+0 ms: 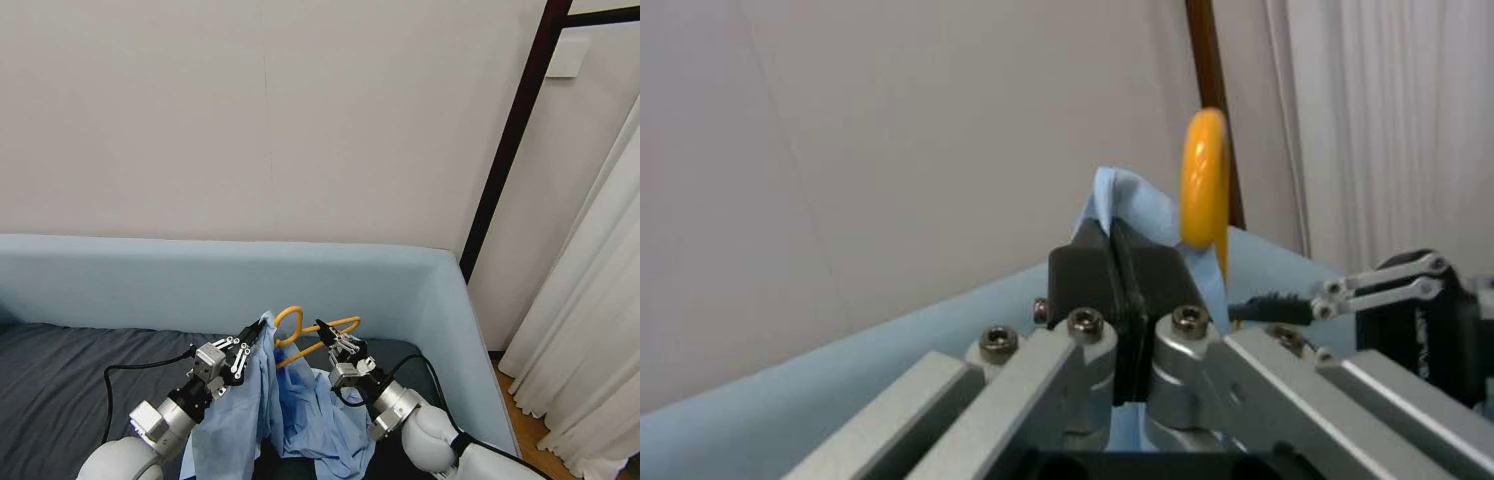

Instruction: Pick up the clothes from the sofa and hang them on the clothes hanger.

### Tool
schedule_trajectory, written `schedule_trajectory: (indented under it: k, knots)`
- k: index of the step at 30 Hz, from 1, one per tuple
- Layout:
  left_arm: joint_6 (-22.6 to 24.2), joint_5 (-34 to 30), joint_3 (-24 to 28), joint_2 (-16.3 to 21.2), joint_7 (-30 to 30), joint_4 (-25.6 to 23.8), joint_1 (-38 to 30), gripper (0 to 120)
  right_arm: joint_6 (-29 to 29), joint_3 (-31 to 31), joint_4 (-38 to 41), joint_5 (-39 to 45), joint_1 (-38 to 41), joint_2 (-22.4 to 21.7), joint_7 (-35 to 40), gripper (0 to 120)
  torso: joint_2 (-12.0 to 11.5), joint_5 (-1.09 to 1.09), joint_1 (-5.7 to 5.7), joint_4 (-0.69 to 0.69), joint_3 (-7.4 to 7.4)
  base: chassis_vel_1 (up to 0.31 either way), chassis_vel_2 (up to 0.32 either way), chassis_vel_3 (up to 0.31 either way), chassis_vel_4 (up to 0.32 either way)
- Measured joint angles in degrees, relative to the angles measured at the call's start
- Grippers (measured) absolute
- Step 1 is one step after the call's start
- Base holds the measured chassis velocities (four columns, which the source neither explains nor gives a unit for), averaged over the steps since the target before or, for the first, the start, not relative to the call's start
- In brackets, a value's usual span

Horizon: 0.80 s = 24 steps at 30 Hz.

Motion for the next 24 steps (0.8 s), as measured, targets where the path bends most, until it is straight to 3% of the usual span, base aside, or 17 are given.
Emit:
schedule_trajectory:
  k: [8, 11, 18, 24]
  knots:
    - [-2.15, 0.87, 0.48, -0.13, 2.65, 0.47, 0.67, 0, -2.18, -1.58, 0.78, 4.0, 0.15, 0.14, -0.11, 5, 0.0, 0.0, 0.0, 0.0, 0.0, 0.0, 0.0, 0.0, 0.0]
    - [-3.58, 2.51, 0.63, -0.6, 4.83, 1.13, 1.37, 0, -5.33, -3.43, 1.54, 9.64, 1.21, 0.42, 1.69, 5, 0.0, 0.0, 0.0, 0.0, 0.0, 0.0, 0.0, 0.0, 0.0]
    - [-4.12, 3.03, 0.48, -0.52, 4.83, 1.43, 1.48, 0, -6.08, -3.37, 1.58, 11.16, 1.65, 0.59, 2.25, 5, 0.0, 0.0, 0.0, 0.0, 0.0, 0.0, 0.0, 0.0, 0.0]
    - [-6.59, 4.13, -0.11, -0.89, 4.42, 1.3, 2.12, 20, -6.42, -2.86, 0.87, 11.54, 2.03, 0.97, 2.64, 5, 0.0, 0.0, 0.0, 0.0, 0.0, 0.0, 0.0, 0.0, 0.0]
